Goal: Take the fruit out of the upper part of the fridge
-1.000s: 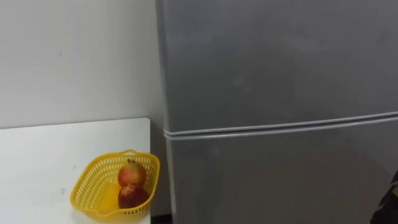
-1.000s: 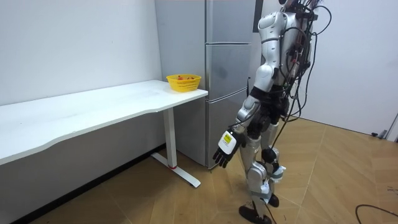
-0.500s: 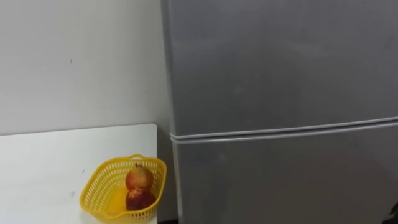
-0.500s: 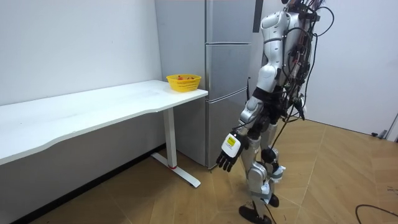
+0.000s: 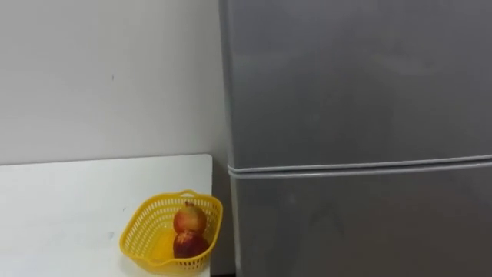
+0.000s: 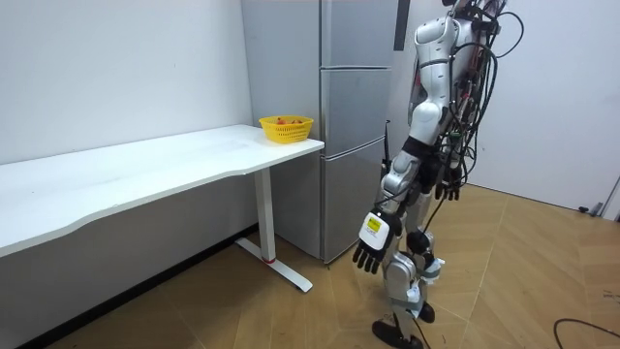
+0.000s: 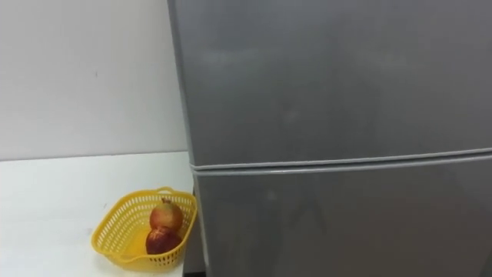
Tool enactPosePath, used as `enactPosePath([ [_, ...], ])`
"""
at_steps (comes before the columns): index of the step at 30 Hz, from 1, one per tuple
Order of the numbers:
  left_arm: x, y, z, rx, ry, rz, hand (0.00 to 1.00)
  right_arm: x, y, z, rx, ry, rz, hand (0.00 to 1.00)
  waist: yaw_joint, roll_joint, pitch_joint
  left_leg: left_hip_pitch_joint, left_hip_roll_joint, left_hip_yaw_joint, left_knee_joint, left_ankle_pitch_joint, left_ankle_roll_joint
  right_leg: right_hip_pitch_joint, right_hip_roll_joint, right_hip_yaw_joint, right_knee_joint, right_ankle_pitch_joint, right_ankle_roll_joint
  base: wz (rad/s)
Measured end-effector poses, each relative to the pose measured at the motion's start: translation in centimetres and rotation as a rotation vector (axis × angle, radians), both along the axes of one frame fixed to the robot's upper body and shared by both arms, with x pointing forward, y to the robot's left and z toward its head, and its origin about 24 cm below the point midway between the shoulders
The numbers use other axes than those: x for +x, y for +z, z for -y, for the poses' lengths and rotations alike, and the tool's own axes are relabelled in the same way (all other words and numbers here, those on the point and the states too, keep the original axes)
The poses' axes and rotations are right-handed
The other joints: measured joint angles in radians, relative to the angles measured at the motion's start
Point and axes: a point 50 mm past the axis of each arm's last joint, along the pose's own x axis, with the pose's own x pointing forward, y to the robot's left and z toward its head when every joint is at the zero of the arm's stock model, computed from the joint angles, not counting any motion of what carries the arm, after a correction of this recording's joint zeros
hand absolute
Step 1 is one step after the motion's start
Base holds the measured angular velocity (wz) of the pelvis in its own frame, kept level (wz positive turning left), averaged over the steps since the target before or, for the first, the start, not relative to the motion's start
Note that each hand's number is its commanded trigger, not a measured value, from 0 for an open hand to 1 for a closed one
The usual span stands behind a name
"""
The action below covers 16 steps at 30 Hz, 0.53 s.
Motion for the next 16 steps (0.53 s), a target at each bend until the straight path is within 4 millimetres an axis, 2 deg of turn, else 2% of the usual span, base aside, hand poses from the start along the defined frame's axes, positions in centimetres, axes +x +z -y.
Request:
enactPosePath([
  [5,0.2,-0.2,0.8,-0.048,-0.03,-0.01,0.0,1.1,-0.2,-0.5,0.062,0.107,-0.005,0.0,0.025,-0.001,0.0011,-0.002,0.0,-0.001,0.0,0.0,0.0,0.0,0.0,-0.005,0.001,-0.004,0.0,0.03],
  [11,0.0,-0.3,1.0,-0.066,-0.028,-0.025,0.0,2.0,-0.3,-0.8,0.115,0.212,-0.031,0.0,0.026,-0.003,0.0011,-0.006,0.0,-0.014,0.0,0.0,0.0,-0.001,0.0,-0.015,0.002,-0.006,-0.002,0.04],
  [16,-0.3,-0.3,1.0,-0.068,-0.025,-0.045,0.0,2.0,-0.4,-1.1,0.134,0.243,-0.048,0.0,0.026,-0.008,0.0011,-0.002,0.0,-0.023,-0.001,0.0,0.0,0.008,-0.001,-0.026,-0.001,-0.007,-0.004,0.04],
])
